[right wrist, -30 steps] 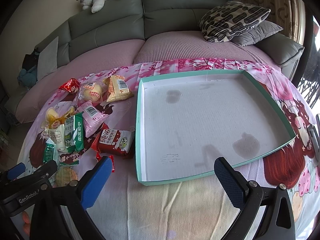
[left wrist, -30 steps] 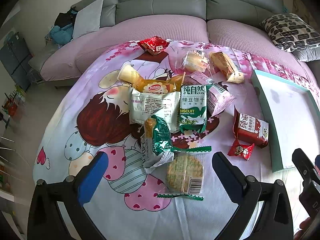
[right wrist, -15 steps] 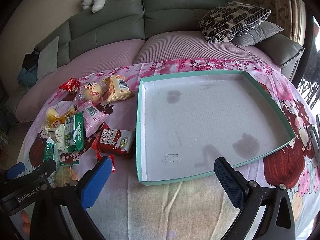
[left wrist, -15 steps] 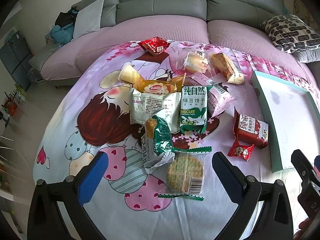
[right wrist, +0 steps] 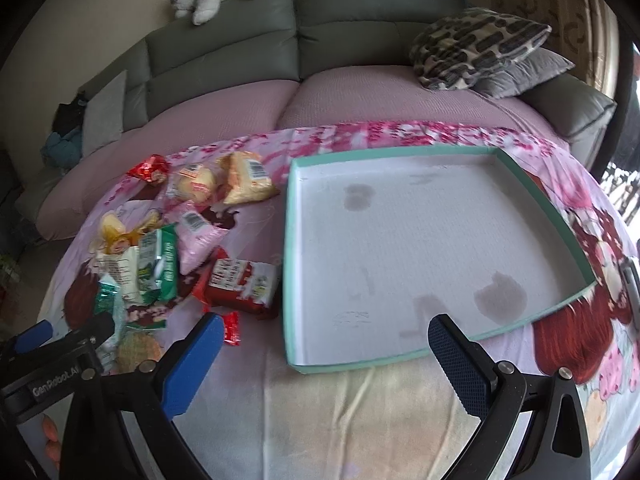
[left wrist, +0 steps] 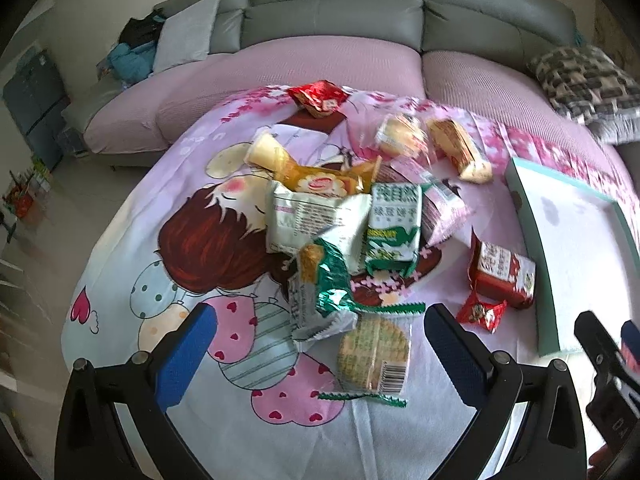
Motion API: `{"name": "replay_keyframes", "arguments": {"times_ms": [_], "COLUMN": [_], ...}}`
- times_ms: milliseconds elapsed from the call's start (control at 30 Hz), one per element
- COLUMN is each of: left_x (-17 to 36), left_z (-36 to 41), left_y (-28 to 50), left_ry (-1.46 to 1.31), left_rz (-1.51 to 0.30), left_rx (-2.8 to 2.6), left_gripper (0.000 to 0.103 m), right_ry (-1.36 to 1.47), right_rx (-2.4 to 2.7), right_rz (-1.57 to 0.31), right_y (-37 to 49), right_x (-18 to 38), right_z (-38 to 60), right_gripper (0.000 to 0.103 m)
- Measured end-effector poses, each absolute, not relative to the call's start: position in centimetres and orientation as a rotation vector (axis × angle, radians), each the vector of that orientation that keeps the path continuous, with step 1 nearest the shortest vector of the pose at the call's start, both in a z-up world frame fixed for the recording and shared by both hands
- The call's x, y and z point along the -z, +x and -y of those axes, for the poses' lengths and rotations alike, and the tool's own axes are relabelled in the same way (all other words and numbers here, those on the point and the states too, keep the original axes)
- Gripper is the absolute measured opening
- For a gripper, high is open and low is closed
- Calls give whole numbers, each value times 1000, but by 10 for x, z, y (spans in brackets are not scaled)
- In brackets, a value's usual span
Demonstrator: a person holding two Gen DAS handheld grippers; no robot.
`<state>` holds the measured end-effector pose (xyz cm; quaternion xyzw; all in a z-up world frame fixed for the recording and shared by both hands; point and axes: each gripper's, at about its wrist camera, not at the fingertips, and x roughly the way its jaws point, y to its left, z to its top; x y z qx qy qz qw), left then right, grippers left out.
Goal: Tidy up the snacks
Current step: 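Grasp the green-white biscuit pack with the left tool while the right tool grasps the round cookie pack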
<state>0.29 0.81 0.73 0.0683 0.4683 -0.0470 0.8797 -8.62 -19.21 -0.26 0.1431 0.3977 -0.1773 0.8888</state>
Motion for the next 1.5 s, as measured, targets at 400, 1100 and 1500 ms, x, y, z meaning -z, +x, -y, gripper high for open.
{"name": "replay_keyframes", "arguments": {"times_ms": [400,1100,1500], "left_x": [10,55,59], "left_z": [-34,-58,-77], "left_y": [14,58,59], "left_ry": [71,-181,-161], "left_rz": [-1040,-1167,-1168], "left_rx": [82,148,77], "left_gripper": [103,72,59], "right_ry": [263,200,140], "right_rx": [130,-10,-79], "right_rz": [-823,-993,-1009], "right_y": [-55,-25,-16], "right_x": [8,51,59], "right_z": [152,103,83], "right_gripper": [103,103,103]}}
